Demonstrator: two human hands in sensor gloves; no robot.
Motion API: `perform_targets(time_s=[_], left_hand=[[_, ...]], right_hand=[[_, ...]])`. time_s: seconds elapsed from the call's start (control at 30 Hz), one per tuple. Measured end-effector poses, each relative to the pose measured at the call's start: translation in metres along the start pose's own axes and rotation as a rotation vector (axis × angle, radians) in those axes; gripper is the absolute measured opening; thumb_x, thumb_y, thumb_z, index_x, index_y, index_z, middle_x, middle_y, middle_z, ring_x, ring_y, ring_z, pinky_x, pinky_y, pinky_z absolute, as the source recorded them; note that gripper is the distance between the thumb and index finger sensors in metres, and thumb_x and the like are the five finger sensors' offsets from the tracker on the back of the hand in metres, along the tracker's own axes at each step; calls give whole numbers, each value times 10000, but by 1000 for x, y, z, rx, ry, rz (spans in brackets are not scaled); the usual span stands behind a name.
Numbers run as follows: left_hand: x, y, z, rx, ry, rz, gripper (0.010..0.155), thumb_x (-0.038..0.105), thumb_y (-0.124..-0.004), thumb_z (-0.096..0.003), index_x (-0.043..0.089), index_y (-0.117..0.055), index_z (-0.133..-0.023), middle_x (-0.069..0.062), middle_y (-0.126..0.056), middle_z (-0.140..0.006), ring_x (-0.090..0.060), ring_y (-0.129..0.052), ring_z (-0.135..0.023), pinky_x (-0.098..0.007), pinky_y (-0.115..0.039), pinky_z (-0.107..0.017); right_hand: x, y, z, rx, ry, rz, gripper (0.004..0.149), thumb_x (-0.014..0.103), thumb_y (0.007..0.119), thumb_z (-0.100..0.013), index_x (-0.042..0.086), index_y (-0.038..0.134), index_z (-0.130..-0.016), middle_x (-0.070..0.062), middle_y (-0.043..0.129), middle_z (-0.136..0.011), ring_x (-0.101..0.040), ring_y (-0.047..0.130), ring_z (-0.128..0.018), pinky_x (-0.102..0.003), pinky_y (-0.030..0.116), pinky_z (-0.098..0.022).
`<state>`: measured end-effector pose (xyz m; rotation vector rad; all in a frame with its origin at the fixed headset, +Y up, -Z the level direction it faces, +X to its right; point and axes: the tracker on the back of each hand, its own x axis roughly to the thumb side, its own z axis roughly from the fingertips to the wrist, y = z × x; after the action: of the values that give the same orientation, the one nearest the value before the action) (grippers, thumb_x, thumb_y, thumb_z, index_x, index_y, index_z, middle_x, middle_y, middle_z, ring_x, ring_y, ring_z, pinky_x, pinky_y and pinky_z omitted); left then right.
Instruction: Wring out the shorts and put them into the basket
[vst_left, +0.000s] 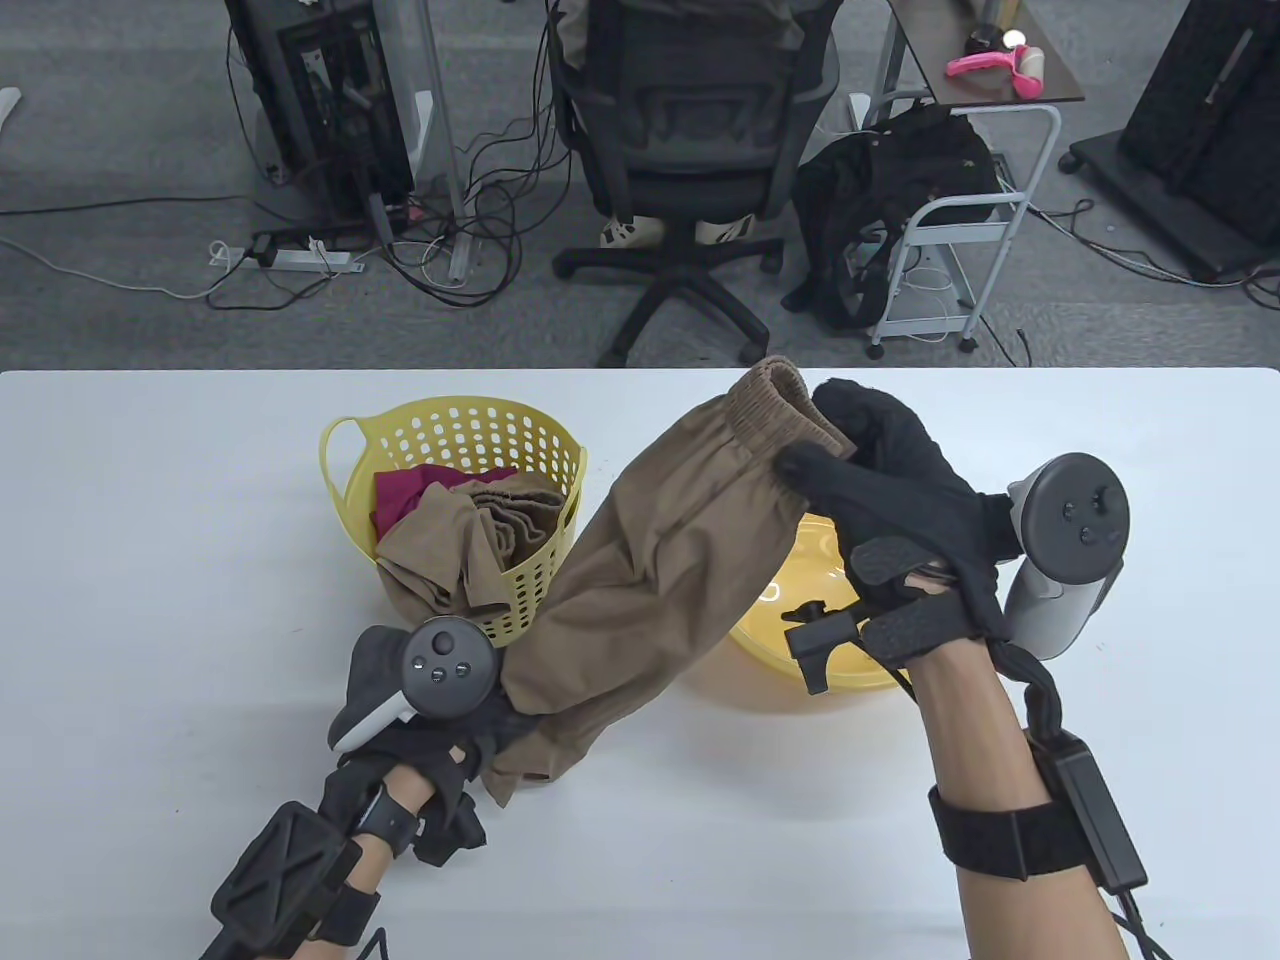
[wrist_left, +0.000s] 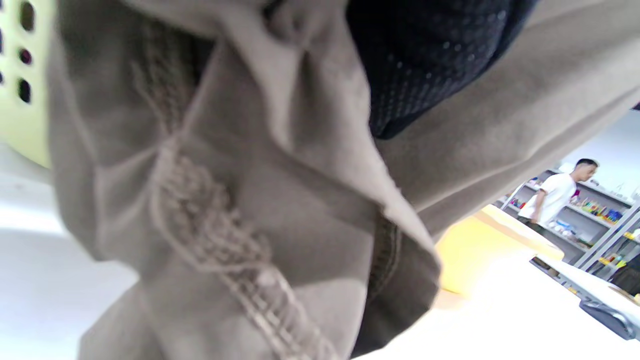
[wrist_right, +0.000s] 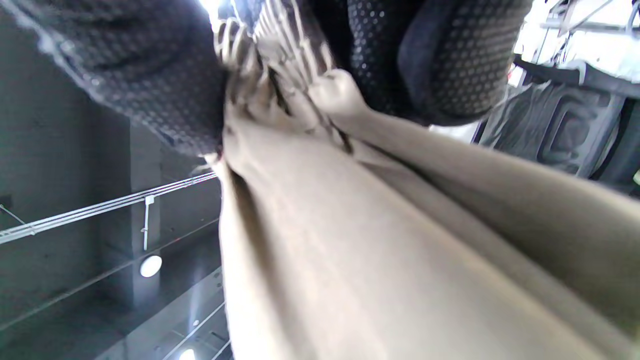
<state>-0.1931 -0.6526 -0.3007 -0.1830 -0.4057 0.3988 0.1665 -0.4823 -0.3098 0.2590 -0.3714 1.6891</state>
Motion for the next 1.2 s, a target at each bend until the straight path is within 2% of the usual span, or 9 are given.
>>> perform_targets(time_s=[0.1, 0.33, 0.6, 0.7, 0.87, 1.2], left_hand=[[2, 12, 4, -11, 9, -63, 433, 305, -983, -470, 157, -847, -854, -82, -996, -721, -384, -1053, -649, -663, -752, -540], [15, 46, 17, 20, -24, -81, 589, 333, -1026, -425, 128, -778, -918, -84, -1012, -723, -345, -1087, -610, -621, -802, -517], [41, 83, 27, 97, -91, -23, 624, 324, -1014, -436, 105, -741, -953, -100, -1003, -753, -360, -1080, -637, -626, -796, -524], [50, 89, 26, 120, -93, -14, 622, 322, -1008, -443, 99, -738, -957, -99, -1000, -755, -360, -1078, -638, -627, -794, -524], [63, 95, 21, 184, -75, 96, 599, 312, -982, -471, 93, -726, -966, -122, -983, -772, -388, -1059, -651, -646, -772, -523], [80, 90, -1, 236, -26, 302, 628, 309, -920, -515, 34, -647, -1010, -195, -927, -829, -464, -999, -700, -688, -725, -515]], right_hand=[[-5, -5, 3, -18, -8, 58, 659, 457, 928, -503, 73, 647, -959, -179, 802, -849, -336, 972, -626, -407, 879, -487], [-12, -11, 9, -43, -39, 208, 657, 448, 936, -491, 74, 656, -953, -180, 806, -845, -343, 971, -624, -417, 876, -485], [-23, 3, 17, -19, -78, 357, 655, 434, 946, -477, 77, 665, -948, -184, 808, -845, -355, 968, -627, -430, 872, -487], [-26, 11, 20, 2, -90, 390, 650, 430, 945, -476, 78, 667, -947, -183, 808, -847, -358, 968, -629, -432, 872, -487], [-32, 29, 26, 47, -117, 442, 647, 422, 946, -472, 80, 669, -947, -185, 810, -849, -364, 971, -632, -436, 874, -488], [-35, 52, 32, 104, -126, 445, 634, 407, 942, -474, 72, 677, -943, -194, 814, -850, -376, 977, -636, -442, 883, -485]])
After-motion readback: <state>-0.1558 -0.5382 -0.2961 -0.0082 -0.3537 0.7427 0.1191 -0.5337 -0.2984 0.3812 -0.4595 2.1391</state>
